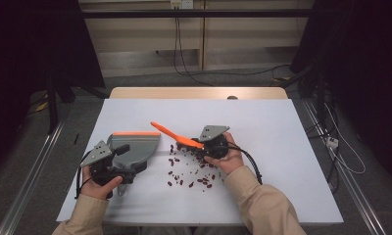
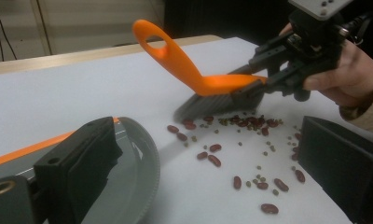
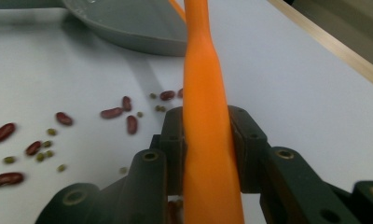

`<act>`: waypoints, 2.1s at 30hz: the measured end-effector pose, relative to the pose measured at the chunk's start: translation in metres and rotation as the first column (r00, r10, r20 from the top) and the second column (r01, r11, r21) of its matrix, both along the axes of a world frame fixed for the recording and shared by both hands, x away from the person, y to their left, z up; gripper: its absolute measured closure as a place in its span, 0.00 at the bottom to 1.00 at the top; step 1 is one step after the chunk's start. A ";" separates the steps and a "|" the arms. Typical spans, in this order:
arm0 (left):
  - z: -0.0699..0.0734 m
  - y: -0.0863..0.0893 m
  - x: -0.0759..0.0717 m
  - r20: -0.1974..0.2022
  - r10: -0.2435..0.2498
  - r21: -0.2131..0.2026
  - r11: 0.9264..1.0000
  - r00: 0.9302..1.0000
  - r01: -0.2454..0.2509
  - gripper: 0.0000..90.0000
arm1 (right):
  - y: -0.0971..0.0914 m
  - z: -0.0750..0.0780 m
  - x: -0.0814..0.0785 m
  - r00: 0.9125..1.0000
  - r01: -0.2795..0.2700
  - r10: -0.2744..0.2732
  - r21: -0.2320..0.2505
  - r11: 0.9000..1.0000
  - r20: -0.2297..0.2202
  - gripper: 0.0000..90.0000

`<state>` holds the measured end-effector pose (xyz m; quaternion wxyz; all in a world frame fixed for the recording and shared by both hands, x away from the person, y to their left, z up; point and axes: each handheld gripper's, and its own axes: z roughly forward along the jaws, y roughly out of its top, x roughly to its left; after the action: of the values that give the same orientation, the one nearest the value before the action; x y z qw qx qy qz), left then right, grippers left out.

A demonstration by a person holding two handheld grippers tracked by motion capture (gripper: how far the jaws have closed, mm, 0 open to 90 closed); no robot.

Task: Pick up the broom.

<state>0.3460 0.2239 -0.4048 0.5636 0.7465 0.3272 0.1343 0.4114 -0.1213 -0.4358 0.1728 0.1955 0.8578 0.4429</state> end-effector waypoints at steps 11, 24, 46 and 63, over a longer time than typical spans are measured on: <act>0.001 0.000 -0.001 0.006 0.002 0.002 1.000 1.000 -0.002 0.06 | -0.006 0.002 -0.026 0.999 -0.037 0.038 0.018 0.999 -0.011 0.79; 0.000 -0.002 -0.001 0.002 -0.001 0.006 1.000 1.000 0.001 0.06 | -0.006 0.014 -0.011 1.000 -0.010 0.010 0.081 0.997 -0.001 0.79; -0.002 0.002 0.001 -0.007 0.007 0.007 1.000 1.000 -0.007 0.06 | 0.036 0.004 0.024 0.995 -0.101 0.101 -0.012 0.995 -0.008 0.79; -0.002 0.001 0.000 -0.009 -0.001 0.011 1.000 1.000 0.001 0.06 | 0.023 0.007 -0.017 0.981 -0.193 0.193 -0.008 0.981 -0.020 0.79</act>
<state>0.3459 0.2244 -0.4070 0.5582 0.7503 0.3286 0.1322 0.3947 -0.0987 -0.4293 0.1218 0.1145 0.8766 0.4513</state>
